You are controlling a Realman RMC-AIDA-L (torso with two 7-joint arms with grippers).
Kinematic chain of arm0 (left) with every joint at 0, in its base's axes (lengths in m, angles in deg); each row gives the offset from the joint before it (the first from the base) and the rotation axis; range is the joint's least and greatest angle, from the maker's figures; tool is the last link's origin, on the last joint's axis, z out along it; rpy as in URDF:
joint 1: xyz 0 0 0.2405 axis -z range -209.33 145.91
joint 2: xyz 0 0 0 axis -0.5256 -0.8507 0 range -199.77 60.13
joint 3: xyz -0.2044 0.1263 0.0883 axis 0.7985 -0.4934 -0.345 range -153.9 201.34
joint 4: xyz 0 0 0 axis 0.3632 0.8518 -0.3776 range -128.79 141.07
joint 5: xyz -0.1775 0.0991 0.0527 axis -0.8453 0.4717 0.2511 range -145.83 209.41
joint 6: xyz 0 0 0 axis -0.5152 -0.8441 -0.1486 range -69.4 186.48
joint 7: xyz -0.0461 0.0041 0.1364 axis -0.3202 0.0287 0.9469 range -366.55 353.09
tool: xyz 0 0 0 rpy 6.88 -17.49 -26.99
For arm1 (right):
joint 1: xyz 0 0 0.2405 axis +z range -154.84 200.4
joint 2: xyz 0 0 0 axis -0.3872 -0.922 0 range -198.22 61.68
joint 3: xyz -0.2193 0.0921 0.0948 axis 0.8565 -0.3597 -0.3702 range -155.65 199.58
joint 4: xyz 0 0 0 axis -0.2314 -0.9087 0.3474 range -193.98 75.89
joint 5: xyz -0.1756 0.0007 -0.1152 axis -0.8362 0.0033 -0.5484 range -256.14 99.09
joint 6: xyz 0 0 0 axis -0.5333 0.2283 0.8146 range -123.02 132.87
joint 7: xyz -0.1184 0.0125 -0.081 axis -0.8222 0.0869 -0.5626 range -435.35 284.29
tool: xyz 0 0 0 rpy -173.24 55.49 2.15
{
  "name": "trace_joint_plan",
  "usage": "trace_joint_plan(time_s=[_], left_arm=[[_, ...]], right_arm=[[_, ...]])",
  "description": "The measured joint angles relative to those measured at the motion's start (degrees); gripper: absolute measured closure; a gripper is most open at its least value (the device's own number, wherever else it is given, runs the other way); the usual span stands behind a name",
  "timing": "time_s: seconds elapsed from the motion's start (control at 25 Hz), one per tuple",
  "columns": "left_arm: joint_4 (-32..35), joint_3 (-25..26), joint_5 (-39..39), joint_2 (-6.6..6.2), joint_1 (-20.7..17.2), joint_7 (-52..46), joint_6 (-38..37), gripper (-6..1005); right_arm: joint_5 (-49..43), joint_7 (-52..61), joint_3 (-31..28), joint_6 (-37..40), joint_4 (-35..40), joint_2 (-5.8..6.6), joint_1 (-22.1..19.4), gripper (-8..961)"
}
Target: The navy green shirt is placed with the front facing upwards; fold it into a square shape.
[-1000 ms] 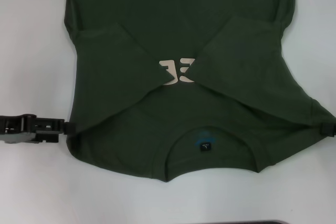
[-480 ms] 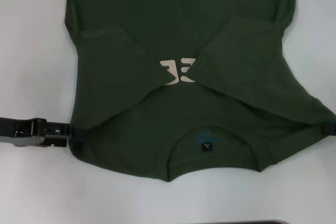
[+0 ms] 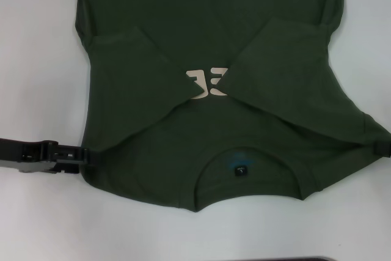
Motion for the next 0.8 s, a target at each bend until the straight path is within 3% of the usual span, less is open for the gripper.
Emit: trace_joint_plan(time_s=[0.8], left_arm=[[-1.24, -0.37, -0.02, 0.04, 0.98, 0.01, 2.21, 215]], right_arm=[[0.03, 0.04, 0.00, -0.35, 0.00, 0.00, 0.09, 917]])
